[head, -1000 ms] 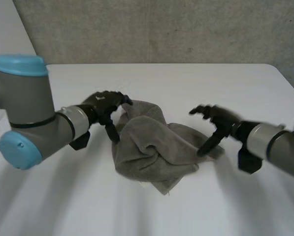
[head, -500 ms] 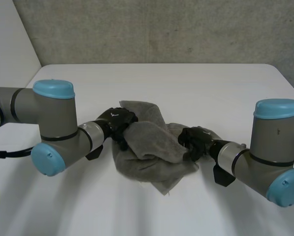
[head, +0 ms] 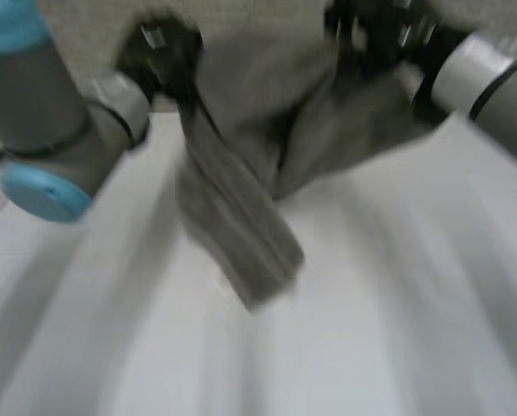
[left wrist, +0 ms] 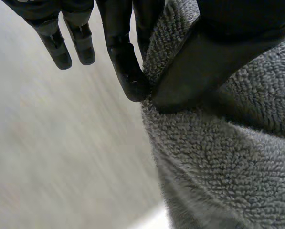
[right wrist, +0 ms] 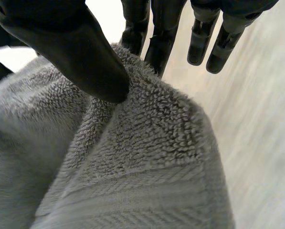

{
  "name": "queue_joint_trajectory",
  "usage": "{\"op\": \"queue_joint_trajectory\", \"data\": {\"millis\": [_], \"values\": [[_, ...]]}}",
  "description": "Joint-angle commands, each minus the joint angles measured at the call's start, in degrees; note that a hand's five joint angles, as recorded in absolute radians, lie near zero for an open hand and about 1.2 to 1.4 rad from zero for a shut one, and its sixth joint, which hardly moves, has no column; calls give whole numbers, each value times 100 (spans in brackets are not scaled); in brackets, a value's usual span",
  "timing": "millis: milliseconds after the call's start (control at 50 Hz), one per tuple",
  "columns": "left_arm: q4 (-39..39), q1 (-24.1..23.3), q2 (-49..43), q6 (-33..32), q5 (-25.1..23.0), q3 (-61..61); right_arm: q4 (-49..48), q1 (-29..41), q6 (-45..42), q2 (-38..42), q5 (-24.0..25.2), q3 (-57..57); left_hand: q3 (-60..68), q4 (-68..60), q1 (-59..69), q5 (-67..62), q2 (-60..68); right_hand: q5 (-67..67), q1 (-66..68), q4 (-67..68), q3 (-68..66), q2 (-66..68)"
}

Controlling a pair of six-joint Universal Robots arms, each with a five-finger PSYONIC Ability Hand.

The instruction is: Fold the towel.

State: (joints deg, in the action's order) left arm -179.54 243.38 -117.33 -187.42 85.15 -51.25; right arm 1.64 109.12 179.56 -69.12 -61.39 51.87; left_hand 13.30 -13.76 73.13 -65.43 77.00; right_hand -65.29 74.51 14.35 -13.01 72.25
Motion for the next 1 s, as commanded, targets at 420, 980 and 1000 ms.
{"op": "queue_joint_trajectory", "data": {"millis": [420, 980, 1000], "values": [[-1109, -62, 809, -521, -157, -4700, -1184, -127, -3629, -1174, 611, 4665, -330, 376, -978, 1209, -1366, -471, 549, -435, 301, 775], [-318, 166, 0, -1429, -253, -2803, -700, -795, -4034, -954, 699, 4973, -330, 376, -4979, 5210, -5366, -471, 549, -435, 301, 775], [-109, 175, -279, -1429, -419, -2559, -700, -795, -4034, -954, 699, 4973, -330, 376, -4979, 5210, -5366, -471, 549, -435, 301, 775]]}}
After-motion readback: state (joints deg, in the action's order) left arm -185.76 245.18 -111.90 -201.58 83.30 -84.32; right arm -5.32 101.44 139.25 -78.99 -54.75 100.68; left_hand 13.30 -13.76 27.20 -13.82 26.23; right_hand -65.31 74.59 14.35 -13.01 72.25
